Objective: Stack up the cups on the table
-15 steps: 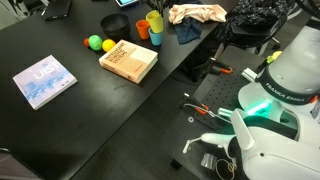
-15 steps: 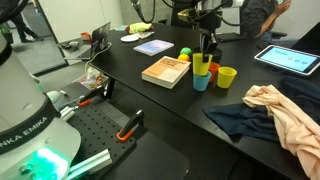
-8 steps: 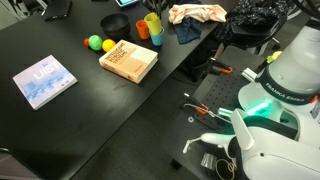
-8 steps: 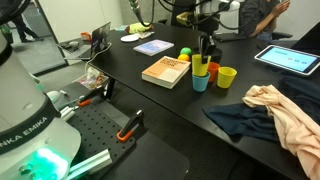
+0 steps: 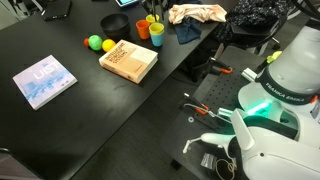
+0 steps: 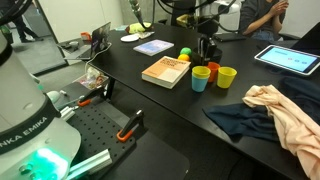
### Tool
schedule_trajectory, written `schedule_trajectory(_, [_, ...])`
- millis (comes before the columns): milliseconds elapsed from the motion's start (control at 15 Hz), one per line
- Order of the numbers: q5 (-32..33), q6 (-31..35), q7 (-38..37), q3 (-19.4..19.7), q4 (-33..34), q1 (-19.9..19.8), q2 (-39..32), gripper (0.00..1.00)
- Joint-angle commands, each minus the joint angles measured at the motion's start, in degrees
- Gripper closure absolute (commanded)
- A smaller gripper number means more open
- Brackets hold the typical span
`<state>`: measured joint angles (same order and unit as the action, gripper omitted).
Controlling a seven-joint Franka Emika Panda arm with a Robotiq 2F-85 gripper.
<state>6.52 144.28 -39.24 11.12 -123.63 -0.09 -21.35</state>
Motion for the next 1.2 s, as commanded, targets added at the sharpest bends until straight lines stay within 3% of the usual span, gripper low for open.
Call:
schedule_trajectory(0, [0.84, -1.53, -0.02, 1.03, 0.63, 0.86, 0.48, 0.33])
schedule_trajectory(267, [2.89, -2.74, -1.12, 1.74, 2.84, 1.62, -1.2, 0.02])
schedule_trajectory(333, [3.51, -3.3, -1.19, 1.76, 3.88, 1.7, -2.04, 0.0])
schedule_trajectory(667, [2.8, -4.29, 0.78, 0.82, 9.53, 1.48, -6.3, 0.0])
schedule_trajectory(867, [2.74, -2.29, 6.82, -0.78, 12.42, 1.11, -7.9, 0.0])
schedule_trajectory(1133, [-1.91, -2.52, 20.07, -5.22, 15.61, -0.92, -8.55, 0.0])
